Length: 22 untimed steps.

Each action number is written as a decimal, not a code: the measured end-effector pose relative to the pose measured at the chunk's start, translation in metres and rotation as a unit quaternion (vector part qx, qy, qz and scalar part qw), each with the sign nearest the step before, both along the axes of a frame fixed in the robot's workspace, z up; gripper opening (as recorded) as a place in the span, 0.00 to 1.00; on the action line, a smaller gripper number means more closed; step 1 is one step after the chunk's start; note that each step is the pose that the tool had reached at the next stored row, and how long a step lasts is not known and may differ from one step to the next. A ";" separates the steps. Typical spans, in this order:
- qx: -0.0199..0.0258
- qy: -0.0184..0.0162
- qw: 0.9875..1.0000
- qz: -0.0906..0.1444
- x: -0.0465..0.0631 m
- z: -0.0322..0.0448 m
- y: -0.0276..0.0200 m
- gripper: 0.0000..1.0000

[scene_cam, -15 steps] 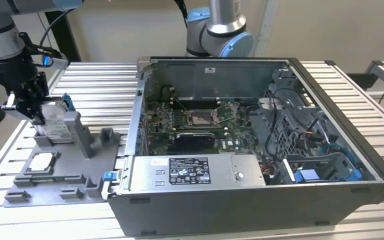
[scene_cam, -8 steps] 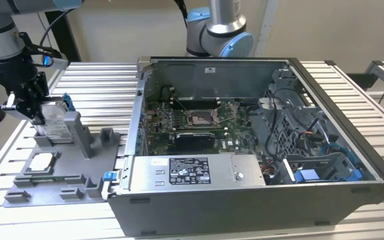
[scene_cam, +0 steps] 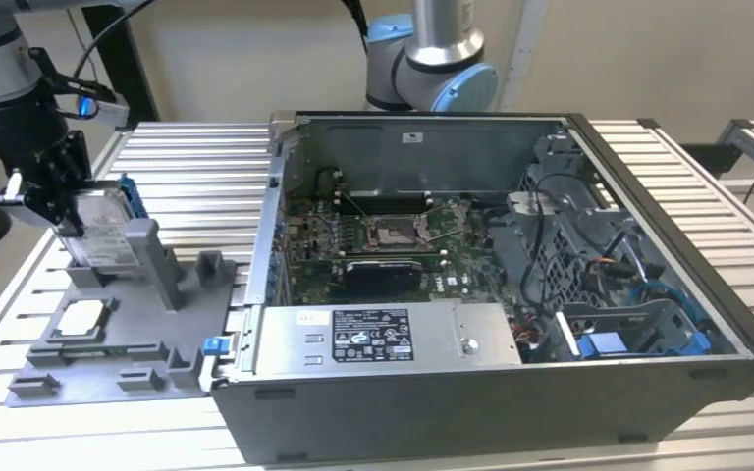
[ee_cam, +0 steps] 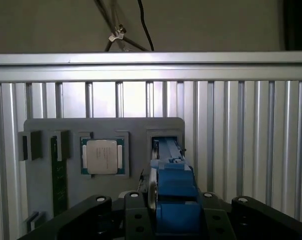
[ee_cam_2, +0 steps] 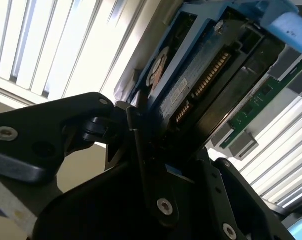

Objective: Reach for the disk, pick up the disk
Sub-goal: 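Pick up the disk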

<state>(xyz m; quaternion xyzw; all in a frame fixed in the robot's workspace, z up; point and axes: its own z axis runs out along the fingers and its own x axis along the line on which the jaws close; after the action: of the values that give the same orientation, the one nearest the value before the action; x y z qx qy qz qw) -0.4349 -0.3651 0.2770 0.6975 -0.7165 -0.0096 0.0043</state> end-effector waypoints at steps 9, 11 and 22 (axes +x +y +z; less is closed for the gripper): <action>0.000 0.000 1.000 0.000 0.000 0.0234 0.0000 0.00; 0.000 0.000 1.000 0.000 0.000 0.0285 0.0000 0.00; 0.000 0.000 1.000 0.000 0.000 0.0655 0.0000 0.00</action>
<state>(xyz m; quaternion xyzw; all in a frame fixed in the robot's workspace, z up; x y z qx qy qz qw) -0.4349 -0.3651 0.3425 0.6975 -0.7165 -0.0096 0.0043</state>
